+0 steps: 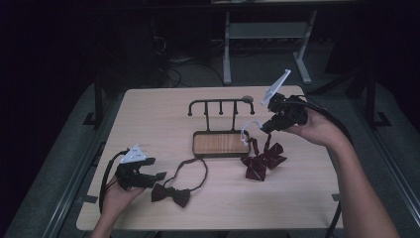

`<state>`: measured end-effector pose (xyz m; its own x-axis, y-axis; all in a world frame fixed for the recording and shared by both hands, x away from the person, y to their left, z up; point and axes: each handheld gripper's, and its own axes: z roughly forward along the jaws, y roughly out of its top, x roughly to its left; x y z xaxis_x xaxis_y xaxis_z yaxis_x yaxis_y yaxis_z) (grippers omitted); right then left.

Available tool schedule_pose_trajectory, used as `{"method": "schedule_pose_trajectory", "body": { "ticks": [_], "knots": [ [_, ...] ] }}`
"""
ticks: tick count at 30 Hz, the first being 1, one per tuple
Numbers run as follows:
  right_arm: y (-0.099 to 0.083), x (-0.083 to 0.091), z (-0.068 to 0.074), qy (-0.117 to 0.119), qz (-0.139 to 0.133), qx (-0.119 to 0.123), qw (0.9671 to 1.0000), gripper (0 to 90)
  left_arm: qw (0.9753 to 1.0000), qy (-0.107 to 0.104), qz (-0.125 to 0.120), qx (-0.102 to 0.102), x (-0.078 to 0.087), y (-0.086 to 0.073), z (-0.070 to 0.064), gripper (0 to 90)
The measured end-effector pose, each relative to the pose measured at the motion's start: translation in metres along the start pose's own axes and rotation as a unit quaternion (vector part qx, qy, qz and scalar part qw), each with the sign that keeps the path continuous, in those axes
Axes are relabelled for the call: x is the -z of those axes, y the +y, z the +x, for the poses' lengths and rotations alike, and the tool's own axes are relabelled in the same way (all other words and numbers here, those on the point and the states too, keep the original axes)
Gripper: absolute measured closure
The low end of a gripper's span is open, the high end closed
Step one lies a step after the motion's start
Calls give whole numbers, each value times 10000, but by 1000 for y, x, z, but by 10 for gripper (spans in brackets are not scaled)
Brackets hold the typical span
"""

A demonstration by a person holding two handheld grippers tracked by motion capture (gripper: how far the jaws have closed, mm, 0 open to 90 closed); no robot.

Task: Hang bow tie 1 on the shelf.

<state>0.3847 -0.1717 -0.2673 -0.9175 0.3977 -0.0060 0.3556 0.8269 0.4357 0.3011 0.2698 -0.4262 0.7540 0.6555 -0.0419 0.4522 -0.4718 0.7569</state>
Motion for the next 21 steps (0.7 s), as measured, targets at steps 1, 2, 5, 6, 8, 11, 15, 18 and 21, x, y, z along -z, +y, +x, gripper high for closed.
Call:
{"method": "schedule_pose_trajectory", "body": {
  "ticks": [1,2,5,6,8,11,15,18,21],
  "knots": [
    [1,1,-1,-2,11,-15,10000,862,10000,-6,-3,13,0,0,0,277],
    [1,1,-1,-2,11,-15,10000,862,10000,-6,-3,13,0,0,0,277],
    [5,2,-5,-1,11,-27,10000,863,10000,-14,-1,51,0,0,0,277],
    [5,2,-5,-1,11,-27,10000,863,10000,-15,-6,41,0,0,0,277],
    [8,3,-7,0,15,-50,10000,862,10000,-13,3,24,0,0,0,277],
    [9,4,-9,-24,7,-37,10000,863,10000,-13,17,29,1,0,0,277],
    [13,7,-13,-46,21,-93,9999,863,10000,-18,17,15,1,0,0,277],
    [15,9,-16,-76,34,-99,9999,863,10000,-19,17,11,1,0,0,277],
    [18,11,-21,-102,69,-163,9998,863,10000,-26,16,5,1,0,0,277]
  ]
}}
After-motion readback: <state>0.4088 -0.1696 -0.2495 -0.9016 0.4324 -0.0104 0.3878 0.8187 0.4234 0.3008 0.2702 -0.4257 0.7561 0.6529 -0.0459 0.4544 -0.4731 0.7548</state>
